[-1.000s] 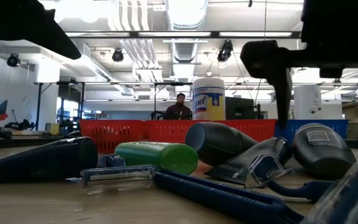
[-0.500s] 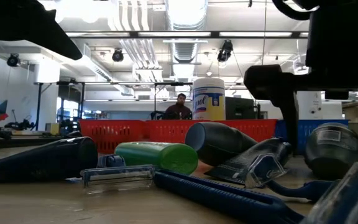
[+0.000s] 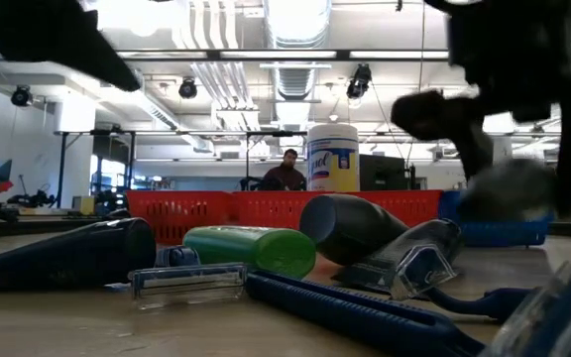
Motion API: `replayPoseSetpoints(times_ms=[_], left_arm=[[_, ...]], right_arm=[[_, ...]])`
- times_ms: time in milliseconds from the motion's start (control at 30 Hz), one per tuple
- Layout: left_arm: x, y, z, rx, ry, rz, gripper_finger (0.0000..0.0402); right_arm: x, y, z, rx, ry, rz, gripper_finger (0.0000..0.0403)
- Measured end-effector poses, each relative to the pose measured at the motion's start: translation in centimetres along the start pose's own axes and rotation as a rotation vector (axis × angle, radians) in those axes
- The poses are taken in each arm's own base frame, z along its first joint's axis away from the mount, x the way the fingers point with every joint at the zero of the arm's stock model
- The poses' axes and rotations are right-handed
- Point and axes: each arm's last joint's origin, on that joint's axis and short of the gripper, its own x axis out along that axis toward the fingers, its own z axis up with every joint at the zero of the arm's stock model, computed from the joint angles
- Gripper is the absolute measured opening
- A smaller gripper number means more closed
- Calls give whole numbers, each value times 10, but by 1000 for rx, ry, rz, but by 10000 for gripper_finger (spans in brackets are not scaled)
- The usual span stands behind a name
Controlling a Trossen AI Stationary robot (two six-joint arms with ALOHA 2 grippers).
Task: Pick & Place Travel size toiletries
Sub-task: Put the black deodorant into the left red bin
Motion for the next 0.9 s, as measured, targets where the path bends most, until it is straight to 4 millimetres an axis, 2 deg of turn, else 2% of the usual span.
replayPoseSetpoints(times_ms=[67, 167, 300, 367, 433, 600, 733, 900], left_arm=[[0, -3, 1, 168, -13, -20, 375], [0, -6, 6, 486, -93, -3, 375], [3, -4, 20, 876, -247, 158, 375], [8, -5, 33, 983, -309, 226, 375], [14, -5, 48, 1026, -346, 256, 375], [29, 4, 79, 1001, -374, 298, 375], [30, 5, 93, 1032, -376, 318, 375], [30, 0, 100, 1127, -391, 265, 363]], right_arm=[[-16, -8, -1, 101, -21, 53, 195], [-42, -31, -1, 315, -90, 196, 195], [-65, -71, -6, 659, -179, 388, 195], [-77, -86, -6, 718, -226, 382, 197], [-89, -99, -3, 735, -286, 367, 201], [-119, -121, 0, 755, -398, 346, 197], [-123, -125, -2, 767, -405, 352, 199], [-123, -125, -2, 773, -413, 395, 203]])
